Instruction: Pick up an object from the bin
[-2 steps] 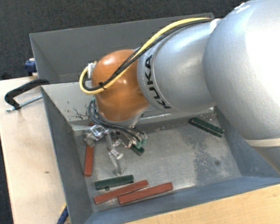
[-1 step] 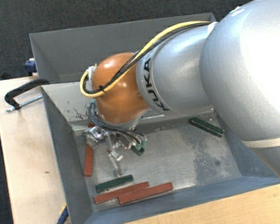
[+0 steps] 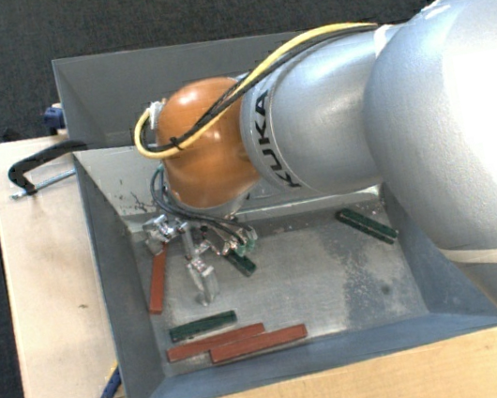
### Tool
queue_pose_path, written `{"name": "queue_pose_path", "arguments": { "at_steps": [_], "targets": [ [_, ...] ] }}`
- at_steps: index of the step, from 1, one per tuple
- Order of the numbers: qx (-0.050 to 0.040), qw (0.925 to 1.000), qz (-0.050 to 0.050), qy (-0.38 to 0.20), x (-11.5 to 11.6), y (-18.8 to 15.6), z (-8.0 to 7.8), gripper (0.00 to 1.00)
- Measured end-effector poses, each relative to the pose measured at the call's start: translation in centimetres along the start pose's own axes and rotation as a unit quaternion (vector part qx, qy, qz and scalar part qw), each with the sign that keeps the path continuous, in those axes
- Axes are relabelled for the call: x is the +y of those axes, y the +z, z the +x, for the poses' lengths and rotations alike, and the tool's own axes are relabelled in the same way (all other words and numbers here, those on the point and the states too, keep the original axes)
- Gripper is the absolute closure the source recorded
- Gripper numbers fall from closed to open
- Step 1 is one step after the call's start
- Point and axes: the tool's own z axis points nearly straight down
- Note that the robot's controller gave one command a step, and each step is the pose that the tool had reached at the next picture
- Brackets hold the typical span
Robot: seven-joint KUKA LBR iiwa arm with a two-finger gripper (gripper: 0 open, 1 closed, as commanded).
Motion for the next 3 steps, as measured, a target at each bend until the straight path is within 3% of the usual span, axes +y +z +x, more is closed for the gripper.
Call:
{"name": "queue_pose_path", "arguments": {
  "at_steps": [1, 2, 3],
  "targets": [
    [0.0026, 0.9945, -0.001, -0.105, 1.1, -0.4, -0.4, 0.0],
    [0.0014, 0.9666, -0.001, -0.256, 0.2, 1.0, -1.4, 0.0],
    [0.0043, 0.9194, -0.003, -0.393, 2.1, 2.4, 0.1, 1.0]
  ]
}}
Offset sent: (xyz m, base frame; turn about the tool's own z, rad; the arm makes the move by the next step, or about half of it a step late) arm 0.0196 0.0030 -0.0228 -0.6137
